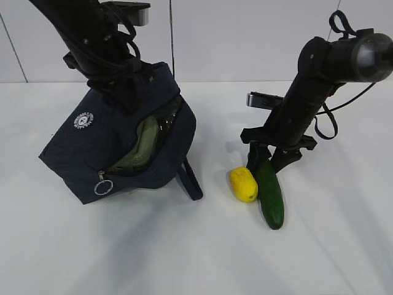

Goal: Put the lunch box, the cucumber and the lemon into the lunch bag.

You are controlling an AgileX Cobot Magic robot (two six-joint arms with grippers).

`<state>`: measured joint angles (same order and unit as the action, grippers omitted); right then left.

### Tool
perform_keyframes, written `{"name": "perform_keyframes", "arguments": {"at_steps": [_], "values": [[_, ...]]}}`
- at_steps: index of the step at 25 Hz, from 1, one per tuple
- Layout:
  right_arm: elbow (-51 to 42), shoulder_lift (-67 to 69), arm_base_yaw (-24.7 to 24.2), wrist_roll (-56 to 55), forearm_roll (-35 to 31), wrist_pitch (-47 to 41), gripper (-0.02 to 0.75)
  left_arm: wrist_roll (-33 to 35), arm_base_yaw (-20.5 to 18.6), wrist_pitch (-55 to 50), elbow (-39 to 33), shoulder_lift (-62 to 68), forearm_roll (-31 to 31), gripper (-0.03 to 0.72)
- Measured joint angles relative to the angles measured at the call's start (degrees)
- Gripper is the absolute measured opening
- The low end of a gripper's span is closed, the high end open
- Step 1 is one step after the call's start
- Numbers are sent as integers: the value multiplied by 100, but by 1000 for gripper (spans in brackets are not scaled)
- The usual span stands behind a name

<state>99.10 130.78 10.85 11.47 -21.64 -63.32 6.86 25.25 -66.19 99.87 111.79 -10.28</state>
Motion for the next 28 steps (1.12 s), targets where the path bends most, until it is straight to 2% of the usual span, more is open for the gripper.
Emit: {"name": "perform_keyframes", "arguments": {"at_steps": [6, 12, 14, 17, 19, 28], "values": [[358, 0, 14, 0, 52, -66, 312, 0, 0, 0, 0, 0, 0, 16], [1122, -73, -10, 162, -51, -563, 307, 0, 0, 0, 0, 0, 0, 16], [1347, -123, -79, 448, -502, -620, 307, 0, 0, 0, 0, 0, 9, 16], [1463, -145, -183, 1009, -1666, -642, 307, 0, 0, 0, 0, 0, 9, 16], [1463, -145, -204, 1205, -2084, -642, 307, 0, 0, 0, 0, 0, -14, 15], [1466, 228, 45, 1605, -3167, -642, 307, 0, 0, 230, 0, 0, -170, 15]]}}
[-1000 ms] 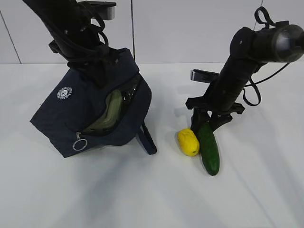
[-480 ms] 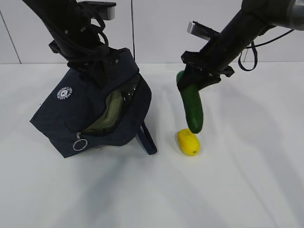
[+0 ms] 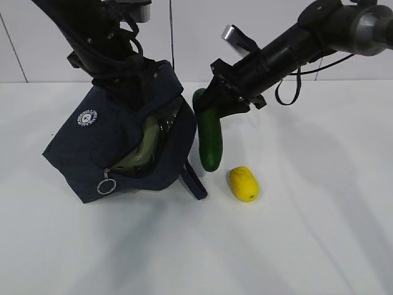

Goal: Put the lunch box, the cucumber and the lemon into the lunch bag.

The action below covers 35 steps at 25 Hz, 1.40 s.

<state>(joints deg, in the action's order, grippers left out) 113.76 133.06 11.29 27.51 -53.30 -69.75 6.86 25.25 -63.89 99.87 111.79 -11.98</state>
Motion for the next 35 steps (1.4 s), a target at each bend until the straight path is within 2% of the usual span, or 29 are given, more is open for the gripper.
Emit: {"name": "perform_keyframes", "arguments": {"at_steps": [9, 15, 20, 27, 32, 35], "values": [[0, 567, 105, 750, -2048, 70, 307, -18, -8, 178, 0, 0, -85, 15], [0, 967, 173, 1039, -2712, 122, 337, -18, -8, 191, 0, 0, -107, 15], [0, 1153, 309, 1476, -3580, 155, 365, -18, -8, 205, 0, 0, -127, 15], [0, 1327, 359, 1626, -3778, 188, 473, -22, -12, 205, 0, 0, -173, 15], [0, 1327, 273, 1582, -3772, 188, 488, -22, -12, 205, 0, 0, -182, 15], [0, 1290, 135, 1450, -3387, 188, 488, -22, -12, 205, 0, 0, -195, 15]]}}
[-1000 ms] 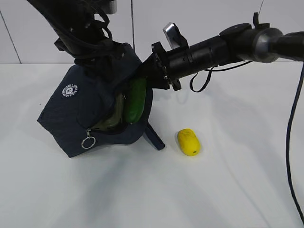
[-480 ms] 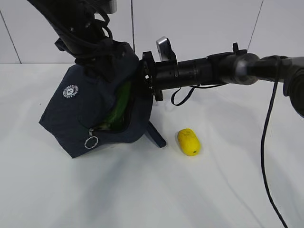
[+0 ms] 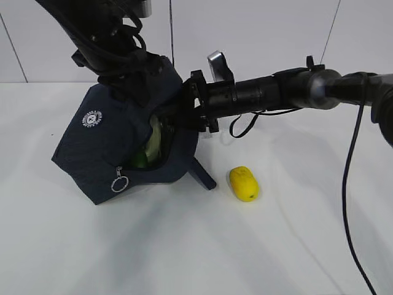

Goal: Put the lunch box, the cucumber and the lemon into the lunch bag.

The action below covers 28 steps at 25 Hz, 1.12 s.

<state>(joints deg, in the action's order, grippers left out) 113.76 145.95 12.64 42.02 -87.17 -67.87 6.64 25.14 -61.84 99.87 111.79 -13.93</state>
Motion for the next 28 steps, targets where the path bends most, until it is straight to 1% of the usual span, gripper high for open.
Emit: {"name": "perform_keyframes", "arguments": {"at_steps": [4, 6, 8, 12, 16, 19, 22, 28], "values": [[0, -450, -333, -153, 1117, 0, 488, 0, 0, -10, 0, 0, -4, 15], [0, -784, -478, -293, 1772, -11, 488, 0, 0, -10, 0, 0, -4, 15], [0, -1156, -591, -491, 2612, -22, 489, -9, 0, -10, 0, 0, -4, 15], [0, -1670, -532, -993, 4172, -135, 489, -9, 0, -10, 0, 0, 8, 15], [-32, -1880, -255, -1507, 5398, -179, 489, -9, 0, -10, 0, 0, 30, 15], [-225, -1944, 51, -1886, 5992, -187, 489, -9, 0, -10, 0, 0, 79, 15], [-533, -1944, 282, -2127, 6395, -192, 489, -9, 0, -10, 0, 0, 92, 15], [-1153, -1944, 351, -2263, 6504, -201, 489, -9, 0, -10, 0, 0, 105, 15]]}}
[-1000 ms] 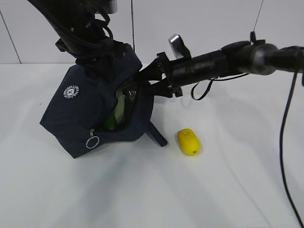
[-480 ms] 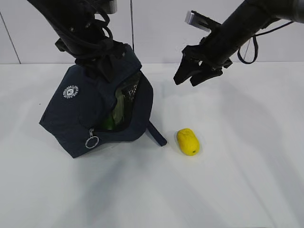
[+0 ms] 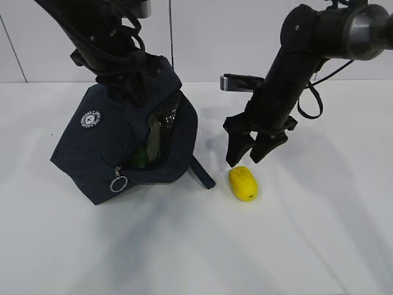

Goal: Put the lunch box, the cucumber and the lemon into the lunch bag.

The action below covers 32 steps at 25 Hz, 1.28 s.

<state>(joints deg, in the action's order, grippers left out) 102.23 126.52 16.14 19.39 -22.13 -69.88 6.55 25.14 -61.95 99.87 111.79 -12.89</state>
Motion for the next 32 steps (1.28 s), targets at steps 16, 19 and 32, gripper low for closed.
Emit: {"name": "perform_keyframes", "arguments": {"at_steps": [16, 19, 32], "values": [[-482, 0, 23, -43, 49, 57, 489, 0, 0, 0, 0, 0, 9, 15], [-482, 0, 59, -43, 49, 103, 488, 0, 0, 0, 0, 0, 9, 15], [-491, 40, 67, -43, -11, 321, 460, 0, 0, -34, 0, 0, 9, 15]]}}
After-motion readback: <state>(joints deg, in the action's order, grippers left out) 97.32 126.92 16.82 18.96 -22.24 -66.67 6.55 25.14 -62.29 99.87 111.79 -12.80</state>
